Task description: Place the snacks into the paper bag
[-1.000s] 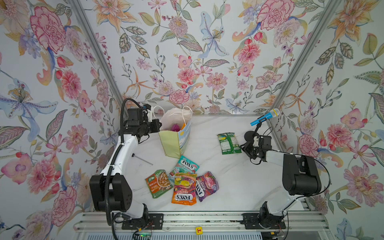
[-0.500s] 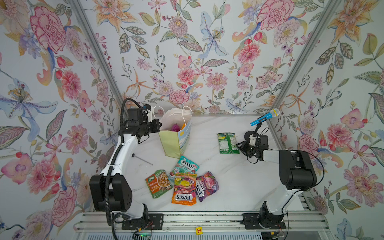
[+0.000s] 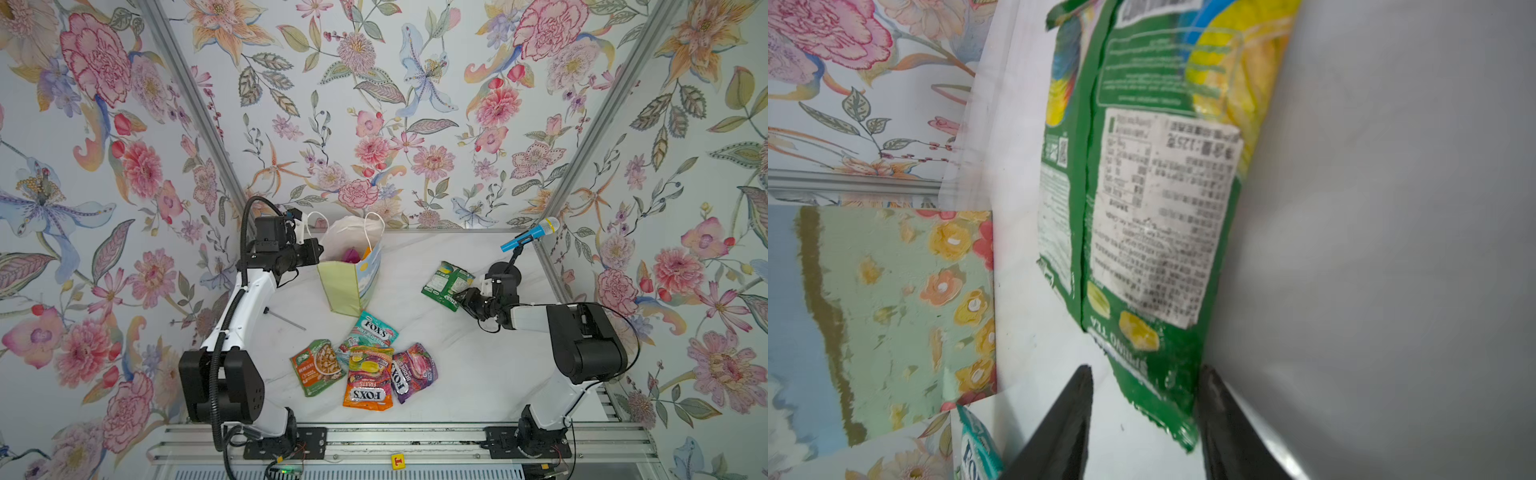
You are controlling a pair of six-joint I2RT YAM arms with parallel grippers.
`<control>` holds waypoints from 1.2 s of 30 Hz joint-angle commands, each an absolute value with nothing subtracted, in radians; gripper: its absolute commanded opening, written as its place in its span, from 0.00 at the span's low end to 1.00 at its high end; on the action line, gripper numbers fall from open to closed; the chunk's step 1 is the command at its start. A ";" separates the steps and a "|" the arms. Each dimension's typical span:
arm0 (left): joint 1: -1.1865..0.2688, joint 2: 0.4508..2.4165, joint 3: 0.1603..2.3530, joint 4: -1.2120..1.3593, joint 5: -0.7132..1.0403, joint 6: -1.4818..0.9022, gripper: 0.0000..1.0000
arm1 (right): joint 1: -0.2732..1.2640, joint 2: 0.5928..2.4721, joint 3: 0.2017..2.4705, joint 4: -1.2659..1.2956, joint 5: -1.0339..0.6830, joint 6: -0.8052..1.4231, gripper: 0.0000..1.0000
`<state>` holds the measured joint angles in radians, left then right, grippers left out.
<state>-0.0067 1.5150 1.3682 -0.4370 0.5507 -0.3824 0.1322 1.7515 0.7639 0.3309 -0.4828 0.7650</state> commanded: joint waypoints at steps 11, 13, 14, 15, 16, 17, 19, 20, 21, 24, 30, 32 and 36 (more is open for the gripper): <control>-0.003 1.508 1.354 -0.440 0.577 -0.388 0.00 | 0.049 1.746 1.143 -0.077 -0.367 0.507 0.47; -0.002 1.503 1.350 -0.442 0.573 -0.387 0.00 | 0.039 1.810 1.227 -0.147 -0.359 0.452 0.46; -0.002 1.501 1.348 -0.440 0.572 -0.387 0.00 | 0.038 1.838 1.261 -0.176 -0.352 0.430 0.46; -0.002 1.502 1.345 -0.440 0.572 -0.388 0.00 | 0.038 1.870 1.300 -0.205 -0.344 0.406 0.46; -0.002 1.503 1.344 -0.440 0.574 -0.388 0.00 | 0.038 1.901 1.339 -0.236 -0.344 0.382 0.46; -0.002 1.506 1.342 -0.440 0.576 -0.390 0.00 | 0.038 1.926 1.368 -0.256 -0.343 0.368 0.46; -0.002 1.507 1.345 -0.439 0.580 -0.391 0.00 | 0.041 1.973 1.423 -0.289 -0.341 0.331 0.46; -0.003 1.508 1.347 -0.440 0.578 -0.392 0.00 | 0.043 1.991 1.448 -0.304 -0.341 0.318 0.46; -0.001 1.508 1.350 -0.441 0.577 -0.392 0.00 | 0.043 2.009 1.474 -0.319 -0.345 0.302 0.46; -0.002 1.508 1.357 -0.443 0.577 -0.393 0.00 | 0.038 2.058 1.528 -0.347 -0.344 0.278 0.46; -0.002 1.508 1.355 -0.443 0.575 -0.398 0.00 | 0.031 2.115 1.563 -0.355 -0.347 0.259 0.46; -0.001 1.509 1.355 -0.443 0.575 -0.399 0.00 | 0.031 2.131 1.566 -0.357 -0.360 0.260 0.46; -0.002 1.508 1.356 -0.444 0.573 -0.398 0.00 | 0.039 2.156 1.568 -0.354 -0.384 0.264 0.46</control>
